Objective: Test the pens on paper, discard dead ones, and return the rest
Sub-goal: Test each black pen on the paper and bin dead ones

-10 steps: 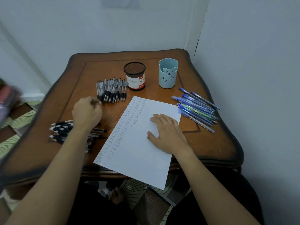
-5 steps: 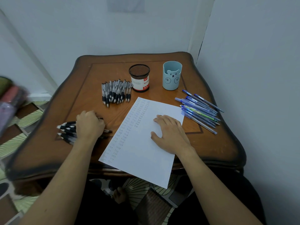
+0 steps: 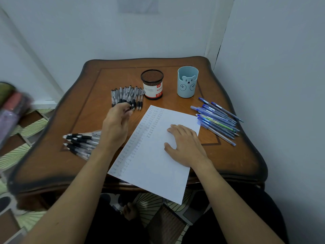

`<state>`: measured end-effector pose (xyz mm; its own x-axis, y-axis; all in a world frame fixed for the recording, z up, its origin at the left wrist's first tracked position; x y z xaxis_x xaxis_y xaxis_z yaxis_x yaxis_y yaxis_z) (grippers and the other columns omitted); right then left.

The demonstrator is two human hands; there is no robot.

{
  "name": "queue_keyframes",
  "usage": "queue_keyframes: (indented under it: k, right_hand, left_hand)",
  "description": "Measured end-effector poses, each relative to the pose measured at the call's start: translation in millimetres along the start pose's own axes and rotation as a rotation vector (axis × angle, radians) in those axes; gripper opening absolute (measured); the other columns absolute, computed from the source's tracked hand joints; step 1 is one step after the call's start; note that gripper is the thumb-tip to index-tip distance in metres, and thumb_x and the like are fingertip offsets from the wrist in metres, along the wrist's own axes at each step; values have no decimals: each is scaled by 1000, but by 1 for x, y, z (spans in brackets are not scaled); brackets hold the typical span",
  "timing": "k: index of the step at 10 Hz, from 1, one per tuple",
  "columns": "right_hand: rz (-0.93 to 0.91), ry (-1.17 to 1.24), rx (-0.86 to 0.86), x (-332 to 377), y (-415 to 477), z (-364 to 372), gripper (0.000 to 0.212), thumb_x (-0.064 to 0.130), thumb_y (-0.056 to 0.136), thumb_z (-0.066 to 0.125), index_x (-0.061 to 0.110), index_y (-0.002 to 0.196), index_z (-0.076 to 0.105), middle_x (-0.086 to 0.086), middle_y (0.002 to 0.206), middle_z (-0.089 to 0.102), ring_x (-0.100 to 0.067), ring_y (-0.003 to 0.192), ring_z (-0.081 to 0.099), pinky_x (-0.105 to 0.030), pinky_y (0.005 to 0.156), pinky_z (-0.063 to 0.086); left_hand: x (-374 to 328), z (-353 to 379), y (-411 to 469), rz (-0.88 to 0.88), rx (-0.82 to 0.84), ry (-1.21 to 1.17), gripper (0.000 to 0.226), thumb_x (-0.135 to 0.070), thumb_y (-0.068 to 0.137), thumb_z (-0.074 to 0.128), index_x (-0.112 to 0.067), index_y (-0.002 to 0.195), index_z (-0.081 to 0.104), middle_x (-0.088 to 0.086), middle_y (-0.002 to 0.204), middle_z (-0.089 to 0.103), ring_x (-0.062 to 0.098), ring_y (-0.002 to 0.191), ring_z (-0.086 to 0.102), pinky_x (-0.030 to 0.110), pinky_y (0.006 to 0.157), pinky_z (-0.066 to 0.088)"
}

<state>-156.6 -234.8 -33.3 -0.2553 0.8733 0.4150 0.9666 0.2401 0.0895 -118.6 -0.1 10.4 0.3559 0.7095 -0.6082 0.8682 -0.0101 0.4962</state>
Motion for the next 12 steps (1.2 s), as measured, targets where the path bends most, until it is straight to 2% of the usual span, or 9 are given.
queue_keyframes:
  k: [1,2,4,5,6,7,8,10,12]
  right_hand:
    - [2,3,3,0,0,0,55,50,98,46,27,147,40,8,158,33,-12,146,23,-35,121,12]
    - [0,3,4,0,0,0,55,50,98,46,26,147,40,7,158,33,-12,147,23,-35,121,11]
    - [-2,1,-9,0,-1,1,55,50,98,46,25,147,41,6,158,34,-13,146,25,-36,121,13]
    - [-7,2,-13,0,-1,1,55,50,98,46,24,146,41,6,158,35,-13,147,25,-36,121,13]
    - [-3,-3,-6,0,0,1,55,50,98,46,25,147,41,6,158,34,-14,147,24,-36,122,12]
    - [-7,-5,-7,0,0,1,55,49,98,46,24,147,41,5,158,34,-14,147,25,-36,122,12]
    - [-10,-15,-11,-1,0,2,56,50,98,45,25,147,40,6,159,33,-13,148,23,-35,122,11]
    - [-7,-24,3,-1,1,2,57,51,98,43,25,149,39,5,160,31,-14,149,21,-36,122,10]
    - [-10,-15,-5,-1,0,2,56,50,98,44,25,148,40,5,160,32,-14,149,22,-36,122,11]
  left_hand:
    - [-16,7,-1,41,5,-105,24,-25,106,48,-10,122,58,-6,102,60,7,89,54,16,74,41]
    - [-24,13,0,8,46,-121,42,-50,102,43,-15,98,65,-13,76,59,5,67,50,28,60,39]
    - [-34,16,5,-227,167,-361,43,-24,86,46,1,56,63,7,48,45,15,48,36,61,88,51]
    - [-37,15,7,-248,99,-466,37,-39,93,54,-11,84,76,8,69,61,13,62,51,40,70,54]
    - [-31,21,10,-268,42,-392,22,-21,98,62,-27,114,75,-7,112,73,10,93,65,33,82,56]
    - [-26,30,7,-355,-44,-451,38,3,98,48,-20,113,75,9,111,74,22,73,65,40,64,57]
    - [-25,37,6,-442,-117,-733,33,-13,103,42,-18,112,74,6,108,70,17,69,60,31,62,52]
    - [-13,52,3,-502,44,-719,73,-58,104,23,-9,100,77,16,93,75,28,80,70,40,80,58]
    - [2,56,6,-391,77,-455,13,-30,91,74,-17,92,73,0,89,74,12,82,71,34,80,60]
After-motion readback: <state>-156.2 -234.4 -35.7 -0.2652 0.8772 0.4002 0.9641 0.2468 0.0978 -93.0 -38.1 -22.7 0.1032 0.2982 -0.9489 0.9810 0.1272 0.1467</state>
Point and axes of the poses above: each hand's wrist, its own y-axis towards the middle knuckle, its own z-axis out of the palm, x = y × z, the point moved 2 cm from there along y, towards the middle knuckle
